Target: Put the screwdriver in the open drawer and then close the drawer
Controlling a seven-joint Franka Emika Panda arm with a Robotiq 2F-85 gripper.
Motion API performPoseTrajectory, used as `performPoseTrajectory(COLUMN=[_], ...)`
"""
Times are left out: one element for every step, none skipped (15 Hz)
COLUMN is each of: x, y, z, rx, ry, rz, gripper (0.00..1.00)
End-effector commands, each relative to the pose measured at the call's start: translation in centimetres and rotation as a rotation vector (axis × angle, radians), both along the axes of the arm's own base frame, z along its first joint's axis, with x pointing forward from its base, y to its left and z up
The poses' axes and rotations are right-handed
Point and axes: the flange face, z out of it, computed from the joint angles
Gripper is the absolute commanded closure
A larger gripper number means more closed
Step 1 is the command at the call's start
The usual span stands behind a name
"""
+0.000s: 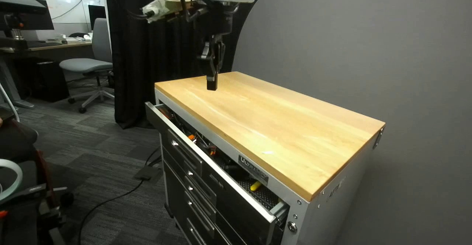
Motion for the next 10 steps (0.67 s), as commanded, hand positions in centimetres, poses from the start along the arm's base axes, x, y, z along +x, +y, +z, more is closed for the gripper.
performPoseTrajectory(x=[-4.0,-5.2,-6.2,-7.3,-8.1,-8.9,-9.6,-10.4,-11.1,-11.9], y=[1.7,2.2,2.6,3.0,3.3,3.7,4.0,4.3,4.5,4.8], z=[0.7,0.1,-0.4,-0.7,-0.9,-0.6,-0.5,-0.5,-0.8,-1.1], rx=[0.025,0.03,0.032,0.034,0.035,0.034,0.034,0.032,0.033,0.037], ry=[0.061,0.088,0.114,0.137,0.16,0.177,0.195,0.215,0.239,0.261], rz=[0.195,0.248,0.301,0.356,0.411,0.467,0.522,0.576,0.629,0.68], gripper=[1.0,1.0,1.0,1.0,1.0,1.0,1.0,1.0,1.0,1.0])
